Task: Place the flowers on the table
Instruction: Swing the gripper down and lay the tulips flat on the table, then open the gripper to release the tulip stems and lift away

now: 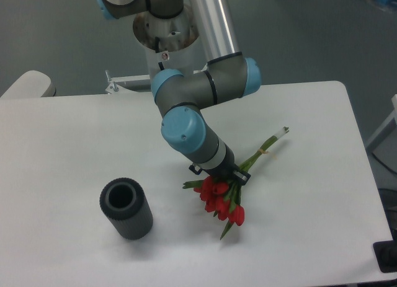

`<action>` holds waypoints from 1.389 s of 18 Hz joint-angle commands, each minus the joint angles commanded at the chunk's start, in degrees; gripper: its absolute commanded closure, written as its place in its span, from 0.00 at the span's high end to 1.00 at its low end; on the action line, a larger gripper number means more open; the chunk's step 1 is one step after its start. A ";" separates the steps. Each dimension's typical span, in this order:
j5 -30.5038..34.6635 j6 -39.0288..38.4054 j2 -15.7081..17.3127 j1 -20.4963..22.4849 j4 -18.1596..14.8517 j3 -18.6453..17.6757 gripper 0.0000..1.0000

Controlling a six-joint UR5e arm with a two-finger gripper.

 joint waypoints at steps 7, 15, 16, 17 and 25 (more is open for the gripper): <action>0.79 0.17 -2.55 -0.61 0.44 0.26 0.38; 0.35 0.79 0.61 -0.26 1.23 2.36 1.00; 0.96 0.70 0.70 -0.35 1.06 3.68 1.00; 1.05 0.53 0.53 -0.61 0.97 5.87 1.00; -10.34 0.35 2.10 1.22 0.09 14.49 1.00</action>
